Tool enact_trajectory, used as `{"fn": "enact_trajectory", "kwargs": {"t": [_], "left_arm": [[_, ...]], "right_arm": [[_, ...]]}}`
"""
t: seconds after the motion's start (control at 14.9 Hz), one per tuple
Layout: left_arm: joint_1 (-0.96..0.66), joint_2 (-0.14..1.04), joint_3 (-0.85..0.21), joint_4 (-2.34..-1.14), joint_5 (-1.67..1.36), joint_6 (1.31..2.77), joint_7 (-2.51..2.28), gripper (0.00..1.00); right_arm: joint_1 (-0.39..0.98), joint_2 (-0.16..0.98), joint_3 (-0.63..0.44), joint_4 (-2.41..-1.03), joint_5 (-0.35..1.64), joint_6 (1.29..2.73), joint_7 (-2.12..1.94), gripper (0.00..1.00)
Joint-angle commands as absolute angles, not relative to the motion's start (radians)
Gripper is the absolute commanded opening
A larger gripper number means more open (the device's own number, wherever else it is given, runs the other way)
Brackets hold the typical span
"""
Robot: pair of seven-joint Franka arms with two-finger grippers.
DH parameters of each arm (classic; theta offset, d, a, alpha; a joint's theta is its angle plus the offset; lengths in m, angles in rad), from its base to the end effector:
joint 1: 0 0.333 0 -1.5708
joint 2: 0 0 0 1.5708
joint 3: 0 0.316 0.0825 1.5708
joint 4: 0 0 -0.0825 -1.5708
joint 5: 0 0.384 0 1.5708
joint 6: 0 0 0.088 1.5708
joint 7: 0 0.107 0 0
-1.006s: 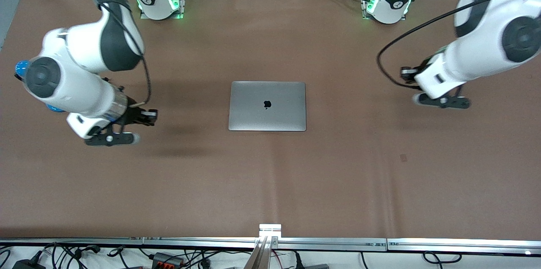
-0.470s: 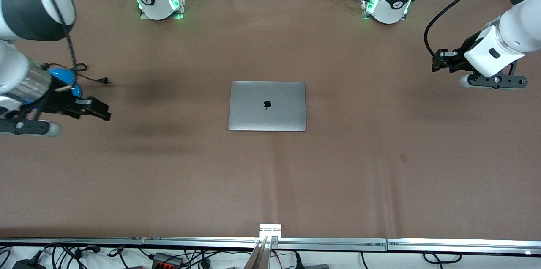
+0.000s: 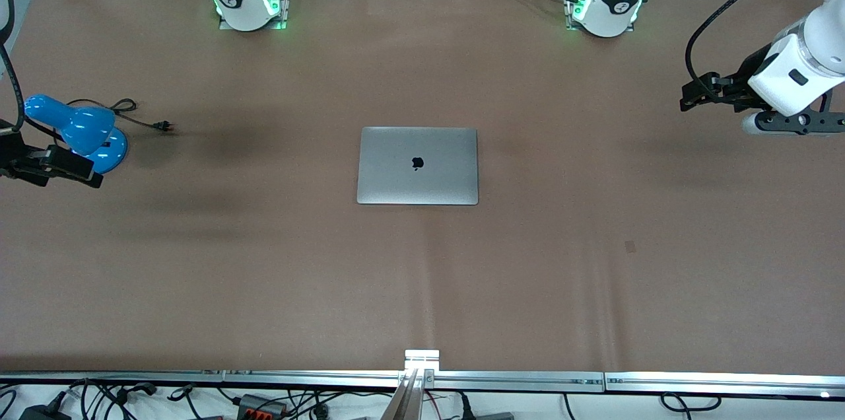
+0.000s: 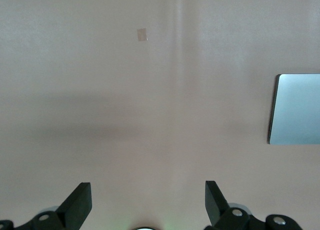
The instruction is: Close laptop with both arms from behind
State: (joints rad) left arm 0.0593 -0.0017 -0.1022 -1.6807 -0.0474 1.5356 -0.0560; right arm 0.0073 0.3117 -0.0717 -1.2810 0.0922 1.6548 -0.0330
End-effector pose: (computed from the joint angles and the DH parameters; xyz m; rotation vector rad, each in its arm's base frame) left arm 0.5437 -0.0286 0.5713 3.0932 0.0230 -0.2255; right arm 0.6551 -0.0253 0.5819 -3.0724 0.0493 -0.1016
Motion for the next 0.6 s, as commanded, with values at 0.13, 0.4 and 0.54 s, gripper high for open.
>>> {"fn": "enact_trajectory", "kwargs": {"t": [0.13, 0.4, 0.54], "left_arm": [[0.018, -0.026, -0.064, -1.712, -0.003, 1.557, -0.054, 1.0], [0.026, -0.023, -0.078, -1.698, 0.018, 1.557, -0.054, 1.0], [0.025, -0.021, -0.078, -1.697, 0.018, 1.557, -0.055, 1.0]], "right_arm": [[-0.051, 0.21, 0.006, -1.405, 0.044, 1.64, -0.038, 1.0], [-0.049, 0.134, 0.006, -1.518, 0.009, 1.661, -0.025, 1.0], [-0.048, 0.133, 0.006, -1.514, 0.009, 1.664, -0.023, 1.0]]}}
